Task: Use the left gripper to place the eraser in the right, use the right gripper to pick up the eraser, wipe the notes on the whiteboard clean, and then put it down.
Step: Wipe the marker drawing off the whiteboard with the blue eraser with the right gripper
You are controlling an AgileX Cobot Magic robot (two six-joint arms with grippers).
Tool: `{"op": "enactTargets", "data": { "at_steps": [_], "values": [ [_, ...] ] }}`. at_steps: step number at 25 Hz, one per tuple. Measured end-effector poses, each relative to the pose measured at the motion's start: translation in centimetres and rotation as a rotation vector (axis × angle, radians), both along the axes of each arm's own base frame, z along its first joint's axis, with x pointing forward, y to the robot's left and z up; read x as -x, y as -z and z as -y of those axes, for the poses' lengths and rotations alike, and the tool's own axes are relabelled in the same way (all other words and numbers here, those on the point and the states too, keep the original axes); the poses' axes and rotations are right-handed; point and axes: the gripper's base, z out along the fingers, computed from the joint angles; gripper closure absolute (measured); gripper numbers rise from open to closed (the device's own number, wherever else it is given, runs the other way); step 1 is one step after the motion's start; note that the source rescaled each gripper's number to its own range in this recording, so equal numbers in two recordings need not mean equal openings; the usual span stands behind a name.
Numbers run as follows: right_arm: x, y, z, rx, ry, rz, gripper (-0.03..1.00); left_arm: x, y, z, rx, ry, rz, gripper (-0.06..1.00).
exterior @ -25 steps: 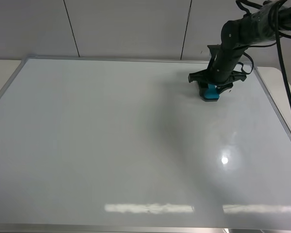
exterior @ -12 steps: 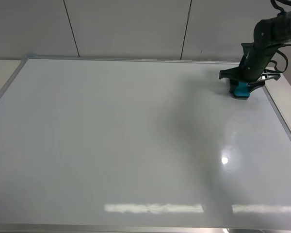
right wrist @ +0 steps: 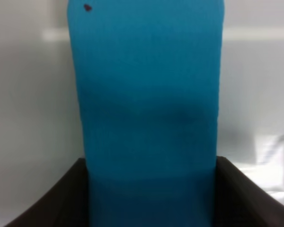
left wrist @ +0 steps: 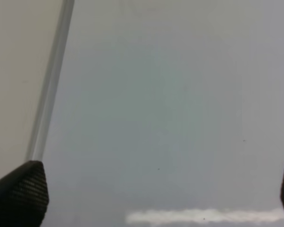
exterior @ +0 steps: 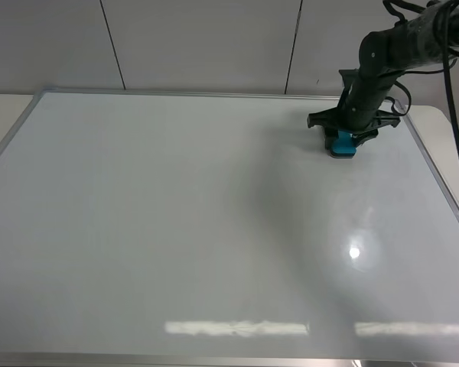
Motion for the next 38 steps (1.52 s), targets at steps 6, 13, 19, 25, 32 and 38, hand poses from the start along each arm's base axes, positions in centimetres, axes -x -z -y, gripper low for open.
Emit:
{"op": "enactTargets", "data": {
  "at_steps": [6, 13, 19, 25, 32, 38],
  "values": [
    [0.2, 0.0, -1.3, -0.016, -0.057, -0.006, 0.95, 0.0, 0.0, 0.0, 0.000, 0.000, 0.000, -0.06],
    [0.1, -0.1, -0.3, -0.049, -0.043, -0.013, 0.95, 0.0, 0.0, 0.0, 0.000, 0.000, 0.000, -0.06],
    [-0.4, -0.2, 2.9, -0.048, 0.046, 0.000, 0.95, 0.0, 0.0, 0.0, 0.000, 0.000, 0.000, -0.06],
    [-0.9, -0.3, 4.3, 0.008, 0.120, 0.058, 0.95, 0.0, 0.0, 0.0, 0.000, 0.000, 0.000, -0.06],
    [-1.0, -0.2, 4.5, 0.013, 0.140, 0.076, 0.95, 0.0, 0.0, 0.0, 0.000, 0.000, 0.000, -0.06],
    [-1.0, -0.2, 2.7, -0.010, 0.102, 0.083, 0.95, 0.0, 0.0, 0.0, 0.000, 0.000, 0.000, -0.06]
  ]
}}
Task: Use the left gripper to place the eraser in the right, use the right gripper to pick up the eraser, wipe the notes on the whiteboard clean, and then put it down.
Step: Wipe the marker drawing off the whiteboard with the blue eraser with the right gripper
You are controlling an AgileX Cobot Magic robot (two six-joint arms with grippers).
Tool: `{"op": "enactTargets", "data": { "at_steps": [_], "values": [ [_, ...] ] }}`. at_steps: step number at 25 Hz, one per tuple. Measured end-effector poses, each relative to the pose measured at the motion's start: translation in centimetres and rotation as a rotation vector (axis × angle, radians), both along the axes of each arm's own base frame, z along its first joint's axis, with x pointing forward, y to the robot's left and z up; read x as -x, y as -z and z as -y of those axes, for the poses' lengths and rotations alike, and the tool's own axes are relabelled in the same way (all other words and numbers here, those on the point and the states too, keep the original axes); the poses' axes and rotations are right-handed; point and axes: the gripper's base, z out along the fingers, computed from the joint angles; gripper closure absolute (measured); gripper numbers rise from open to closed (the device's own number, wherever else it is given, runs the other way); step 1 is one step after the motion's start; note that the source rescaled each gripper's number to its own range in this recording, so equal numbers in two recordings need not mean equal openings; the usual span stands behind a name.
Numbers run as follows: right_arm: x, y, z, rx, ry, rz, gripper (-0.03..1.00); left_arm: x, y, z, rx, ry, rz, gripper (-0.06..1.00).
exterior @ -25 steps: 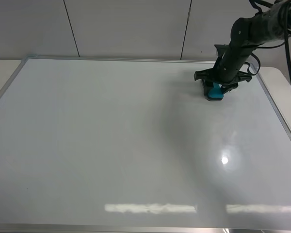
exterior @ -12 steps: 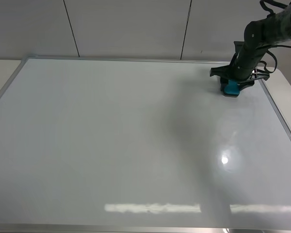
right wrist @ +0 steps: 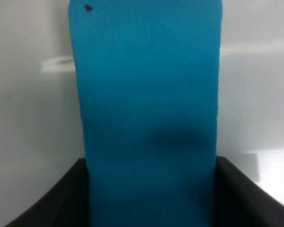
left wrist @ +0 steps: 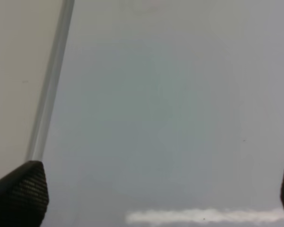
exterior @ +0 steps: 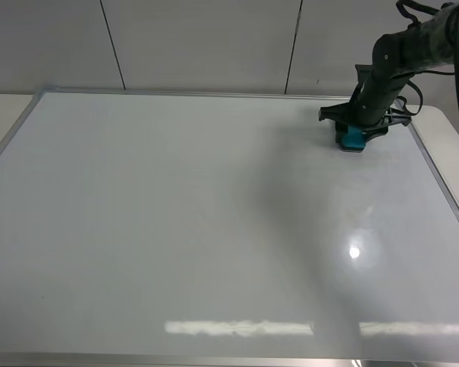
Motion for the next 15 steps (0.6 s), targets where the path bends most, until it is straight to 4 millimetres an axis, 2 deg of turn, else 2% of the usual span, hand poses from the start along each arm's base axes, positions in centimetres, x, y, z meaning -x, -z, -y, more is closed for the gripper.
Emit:
{"op": "enactTargets", "data": {
  "at_steps": [4, 7, 11, 15],
  "values": [
    [0.1, 0.2, -1.5, -0.005, -0.033, 0.003, 0.95, 0.0, 0.0, 0.0, 0.000, 0.000, 0.000, -0.06],
    [0.1, 0.2, -1.5, -0.006, -0.034, 0.005, 0.95, 0.0, 0.0, 0.0, 0.000, 0.000, 0.000, -0.06],
    [-0.1, 0.2, -0.5, -0.001, 0.007, 0.010, 0.95, 0.0, 0.0, 0.0, 0.000, 0.000, 0.000, -0.06],
    [-0.2, 0.2, 1.9, 0.031, 0.051, 0.006, 0.95, 0.0, 0.0, 0.0, 0.000, 0.000, 0.000, -0.06]
  ]
}}
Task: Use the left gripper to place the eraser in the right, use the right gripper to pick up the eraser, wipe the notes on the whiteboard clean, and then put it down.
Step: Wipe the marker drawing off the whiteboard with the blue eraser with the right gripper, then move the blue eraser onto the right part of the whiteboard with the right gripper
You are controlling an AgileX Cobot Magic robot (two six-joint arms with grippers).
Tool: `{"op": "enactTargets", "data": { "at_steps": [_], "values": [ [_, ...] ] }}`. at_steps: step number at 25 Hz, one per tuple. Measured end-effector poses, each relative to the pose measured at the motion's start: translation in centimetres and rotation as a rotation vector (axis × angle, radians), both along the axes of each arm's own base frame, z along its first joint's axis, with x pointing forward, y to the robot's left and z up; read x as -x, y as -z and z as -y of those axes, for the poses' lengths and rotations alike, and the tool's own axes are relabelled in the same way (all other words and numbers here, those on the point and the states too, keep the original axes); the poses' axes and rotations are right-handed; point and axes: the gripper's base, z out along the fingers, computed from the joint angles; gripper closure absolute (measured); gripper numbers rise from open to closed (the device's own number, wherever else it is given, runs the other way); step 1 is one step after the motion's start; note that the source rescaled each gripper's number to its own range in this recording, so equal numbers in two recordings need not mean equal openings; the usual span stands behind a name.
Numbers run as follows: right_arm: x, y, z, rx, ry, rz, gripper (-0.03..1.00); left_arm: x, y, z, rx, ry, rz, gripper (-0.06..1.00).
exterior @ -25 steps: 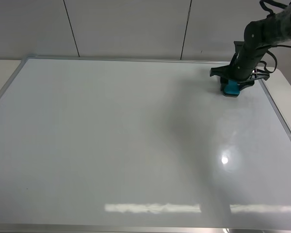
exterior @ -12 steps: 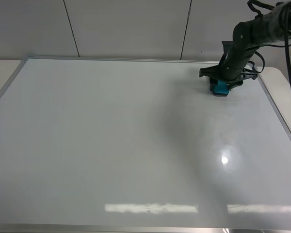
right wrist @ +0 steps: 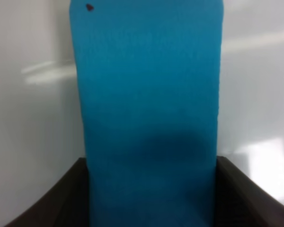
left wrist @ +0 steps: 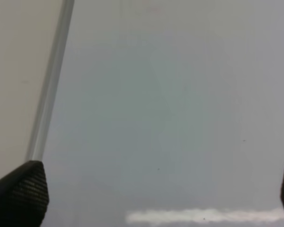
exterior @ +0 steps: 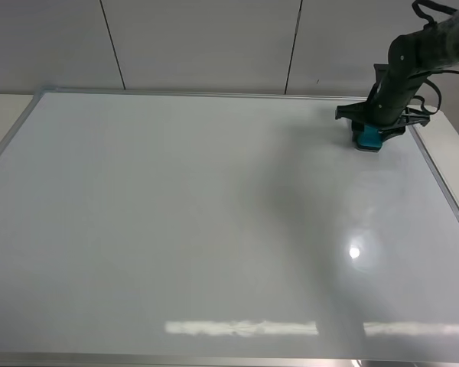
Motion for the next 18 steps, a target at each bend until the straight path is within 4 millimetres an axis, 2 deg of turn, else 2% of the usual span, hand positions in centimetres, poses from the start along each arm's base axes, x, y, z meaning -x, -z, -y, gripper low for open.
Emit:
{"op": "enactTargets", "data": {
  "at_steps": [3, 6, 13, 18],
  "values": [
    [0.1, 0.0, 1.1, 0.011, 0.022, -0.019, 0.95, 0.0, 0.0, 0.0, 0.000, 0.000, 0.000, -0.06],
    [0.3, -0.1, 1.2, 0.022, -0.004, -0.041, 0.95, 0.0, 0.0, 0.0, 0.000, 0.000, 0.000, -0.06],
    [1.4, -0.9, 0.2, -0.063, -0.094, -0.128, 0.95, 0.0, 0.0, 0.0, 0.000, 0.000, 0.000, -0.06],
    [3.8, -2.4, -0.6, -0.090, -0.154, -0.158, 0.95, 0.0, 0.0, 0.0, 0.000, 0.000, 0.000, -0.06]
  ]
}}
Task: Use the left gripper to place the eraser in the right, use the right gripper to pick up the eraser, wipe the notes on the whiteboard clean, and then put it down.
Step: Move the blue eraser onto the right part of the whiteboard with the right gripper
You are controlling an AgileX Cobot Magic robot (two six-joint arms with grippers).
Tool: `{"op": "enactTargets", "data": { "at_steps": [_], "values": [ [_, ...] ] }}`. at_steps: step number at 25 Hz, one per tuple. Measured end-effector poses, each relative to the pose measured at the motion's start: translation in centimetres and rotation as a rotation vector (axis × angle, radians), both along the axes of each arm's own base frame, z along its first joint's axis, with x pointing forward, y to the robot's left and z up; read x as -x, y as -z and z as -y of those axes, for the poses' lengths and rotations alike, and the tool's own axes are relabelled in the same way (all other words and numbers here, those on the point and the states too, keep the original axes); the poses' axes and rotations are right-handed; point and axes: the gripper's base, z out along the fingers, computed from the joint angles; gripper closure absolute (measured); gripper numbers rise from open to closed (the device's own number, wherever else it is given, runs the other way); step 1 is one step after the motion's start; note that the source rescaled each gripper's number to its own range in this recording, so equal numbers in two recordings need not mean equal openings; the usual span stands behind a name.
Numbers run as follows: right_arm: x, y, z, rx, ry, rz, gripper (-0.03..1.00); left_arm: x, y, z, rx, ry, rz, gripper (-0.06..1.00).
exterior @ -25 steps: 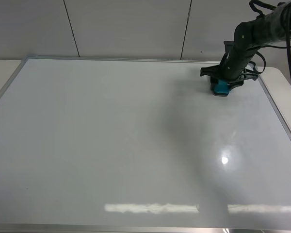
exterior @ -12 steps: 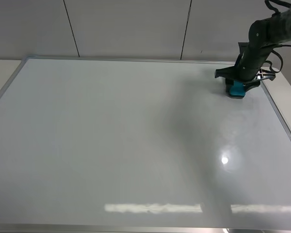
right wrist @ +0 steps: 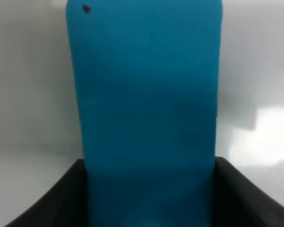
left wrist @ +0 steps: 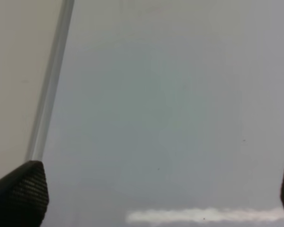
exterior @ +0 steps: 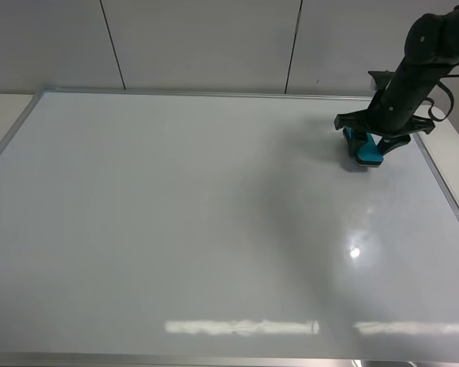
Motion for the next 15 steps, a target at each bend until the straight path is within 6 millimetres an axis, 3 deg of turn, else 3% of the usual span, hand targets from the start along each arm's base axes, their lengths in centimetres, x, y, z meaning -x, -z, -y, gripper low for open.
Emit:
{"op": "enactTargets", "data": {
  "at_steps": [9, 10, 15],
  "values": [
    [6.1, -4.1, -1.4, -0.018, -0.055, 0.038, 0.95, 0.0, 0.0, 0.0, 0.000, 0.000, 0.000, -0.06],
    [7.5, -4.7, -1.2, -0.014, -0.063, 0.043, 0.95, 0.0, 0.0, 0.0, 0.000, 0.000, 0.000, -0.06],
    [11.0, -4.2, -0.5, 0.032, -0.092, 0.000, 0.95, 0.0, 0.0, 0.0, 0.000, 0.000, 0.000, -0.06]
  ]
}}
